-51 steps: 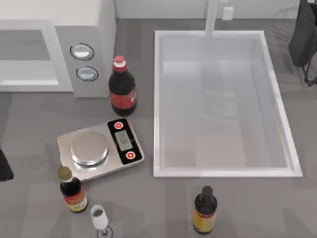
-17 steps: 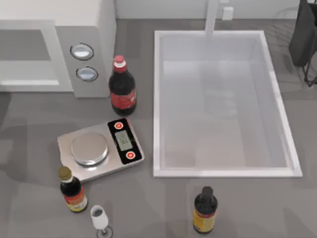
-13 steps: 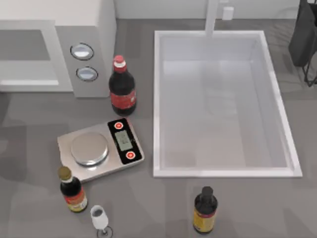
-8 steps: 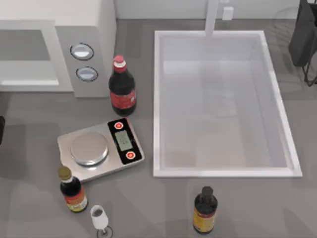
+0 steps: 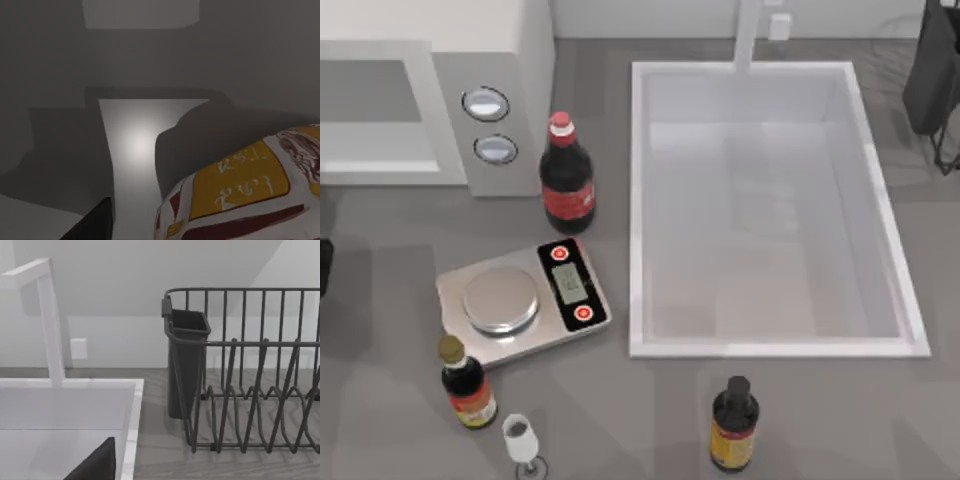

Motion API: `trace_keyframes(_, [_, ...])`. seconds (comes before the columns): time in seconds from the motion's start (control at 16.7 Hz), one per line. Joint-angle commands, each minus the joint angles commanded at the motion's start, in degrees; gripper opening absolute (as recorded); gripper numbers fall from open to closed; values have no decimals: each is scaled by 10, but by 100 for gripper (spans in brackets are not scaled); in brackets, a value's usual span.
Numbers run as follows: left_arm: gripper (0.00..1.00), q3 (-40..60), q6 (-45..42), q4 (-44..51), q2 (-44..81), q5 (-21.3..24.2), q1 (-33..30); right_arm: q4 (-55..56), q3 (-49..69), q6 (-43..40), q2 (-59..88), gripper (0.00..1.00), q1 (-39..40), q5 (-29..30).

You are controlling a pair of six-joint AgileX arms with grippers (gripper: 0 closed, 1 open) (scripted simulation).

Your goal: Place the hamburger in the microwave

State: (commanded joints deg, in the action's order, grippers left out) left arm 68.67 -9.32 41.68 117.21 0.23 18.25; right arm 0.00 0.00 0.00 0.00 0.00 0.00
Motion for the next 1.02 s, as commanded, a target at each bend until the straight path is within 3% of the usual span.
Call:
trace_keyframes(0.06, [100, 0, 0, 0, 0, 0, 0, 0, 0, 0, 0, 100, 0, 0])
trace_keyframes(0.84, [2, 0, 0, 0, 0, 0, 0, 0, 0, 0, 0, 100, 0, 0])
trace_keyframes(1.02, [0, 0, 0, 0, 0, 0, 0, 0, 0, 0, 0, 100, 0, 0])
